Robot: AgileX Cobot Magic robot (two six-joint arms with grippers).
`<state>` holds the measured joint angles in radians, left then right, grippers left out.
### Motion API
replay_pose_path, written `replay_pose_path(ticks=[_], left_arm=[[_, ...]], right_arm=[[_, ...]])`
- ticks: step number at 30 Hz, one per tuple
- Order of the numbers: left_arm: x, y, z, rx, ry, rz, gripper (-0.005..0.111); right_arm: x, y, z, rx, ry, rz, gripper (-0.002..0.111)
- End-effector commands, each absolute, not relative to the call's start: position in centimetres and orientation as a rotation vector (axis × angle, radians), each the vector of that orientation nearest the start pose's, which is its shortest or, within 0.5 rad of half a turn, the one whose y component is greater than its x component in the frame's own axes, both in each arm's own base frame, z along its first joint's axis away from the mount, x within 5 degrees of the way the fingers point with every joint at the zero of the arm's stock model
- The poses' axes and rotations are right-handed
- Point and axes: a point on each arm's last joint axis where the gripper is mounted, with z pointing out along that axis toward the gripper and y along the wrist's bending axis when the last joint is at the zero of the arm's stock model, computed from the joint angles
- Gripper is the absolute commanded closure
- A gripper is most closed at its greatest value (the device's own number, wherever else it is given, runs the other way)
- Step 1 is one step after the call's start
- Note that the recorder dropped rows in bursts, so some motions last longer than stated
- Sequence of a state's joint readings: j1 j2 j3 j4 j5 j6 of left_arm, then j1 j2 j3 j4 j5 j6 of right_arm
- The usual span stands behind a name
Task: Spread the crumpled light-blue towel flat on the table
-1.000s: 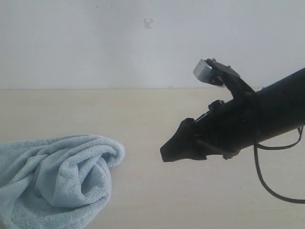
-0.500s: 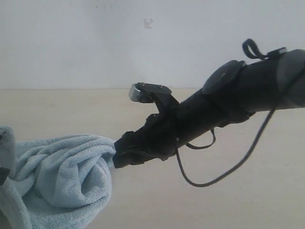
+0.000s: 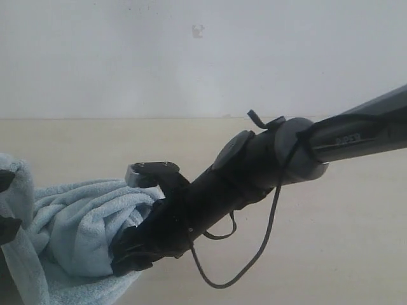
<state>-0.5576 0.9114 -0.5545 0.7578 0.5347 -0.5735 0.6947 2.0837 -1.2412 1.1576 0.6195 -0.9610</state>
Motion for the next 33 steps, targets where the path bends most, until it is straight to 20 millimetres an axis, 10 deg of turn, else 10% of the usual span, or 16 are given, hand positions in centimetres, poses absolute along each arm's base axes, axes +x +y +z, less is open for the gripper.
replay_pose_path(ticks=[1,7,13,17,26,33], left_arm=[[16.2,-6.4,27.2,0.533,2.122,0.13,0.103],[16.2,-6.4,27.2,0.533,2.122,0.13,0.103],[16.0,-5.8,27.0,0.614,2.139,0.244,0.103],[15.7,-5.2,28.2,0.595,2.099,0.292,0.103],[11.7,-2.7,31.2,0.434,1.894,0.189,0.103],[11.8,-2.8,29.4,0.451,1.859,0.192,0.103]], right_arm=[[28.6,30.6,13.0,-0.892,2.504,0.941,0.054],[28.6,30.3,12.8,-0.897,2.53,0.906,0.108],[28.3,29.4,16.7,-1.016,2.438,0.907,0.109],[27.2,26.5,23.6,-1.124,2.339,0.837,0.109],[24.8,16.1,35.6,-0.788,2.181,-0.012,0.109],[25.3,15.9,35.4,-0.667,2.212,-0.031,0.109]])
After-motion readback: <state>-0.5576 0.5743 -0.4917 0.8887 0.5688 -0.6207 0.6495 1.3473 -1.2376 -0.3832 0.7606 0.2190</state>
